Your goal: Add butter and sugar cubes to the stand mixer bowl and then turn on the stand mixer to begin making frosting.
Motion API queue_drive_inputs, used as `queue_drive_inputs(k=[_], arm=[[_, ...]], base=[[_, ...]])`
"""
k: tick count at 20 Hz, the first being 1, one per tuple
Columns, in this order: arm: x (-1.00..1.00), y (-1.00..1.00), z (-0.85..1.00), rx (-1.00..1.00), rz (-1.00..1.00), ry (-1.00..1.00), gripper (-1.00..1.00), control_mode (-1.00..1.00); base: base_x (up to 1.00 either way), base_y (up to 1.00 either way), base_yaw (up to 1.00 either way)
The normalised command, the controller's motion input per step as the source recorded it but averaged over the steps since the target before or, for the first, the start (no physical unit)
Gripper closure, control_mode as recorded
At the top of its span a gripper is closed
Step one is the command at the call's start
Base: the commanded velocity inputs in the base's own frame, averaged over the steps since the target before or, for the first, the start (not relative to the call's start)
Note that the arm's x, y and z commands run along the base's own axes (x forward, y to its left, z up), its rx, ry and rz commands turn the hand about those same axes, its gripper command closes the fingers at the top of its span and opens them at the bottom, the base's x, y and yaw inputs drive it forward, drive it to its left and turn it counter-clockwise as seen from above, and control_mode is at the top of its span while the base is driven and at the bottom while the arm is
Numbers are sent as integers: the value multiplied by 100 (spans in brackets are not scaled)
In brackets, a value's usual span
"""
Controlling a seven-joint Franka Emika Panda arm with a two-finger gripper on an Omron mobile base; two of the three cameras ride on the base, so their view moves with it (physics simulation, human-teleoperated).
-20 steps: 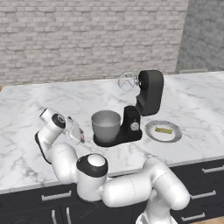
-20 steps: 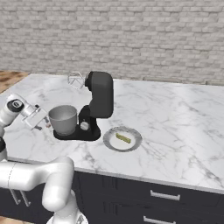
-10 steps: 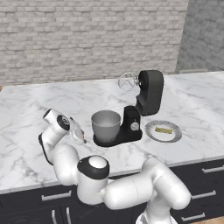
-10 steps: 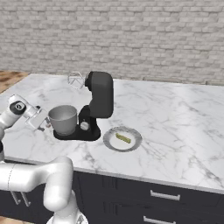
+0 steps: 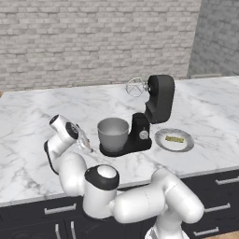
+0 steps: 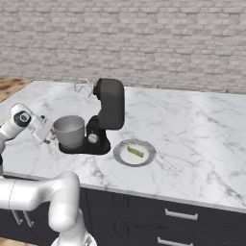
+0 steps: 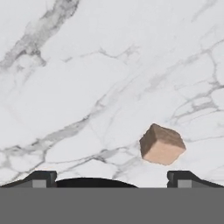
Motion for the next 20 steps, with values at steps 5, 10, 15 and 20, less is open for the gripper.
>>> queue_drive_inputs(k=[5, 10, 15, 20], arm=[[13, 0, -8, 4, 3, -1, -100, -100], [10, 1, -11, 3, 2, 0, -100, -100], [9, 5, -9, 3, 2, 0, -100, -100], [12, 11, -7, 2, 1, 0, -100, -100]], base=[[0, 0, 0], [0, 0, 0], [0, 0, 0], [0, 0, 0]])
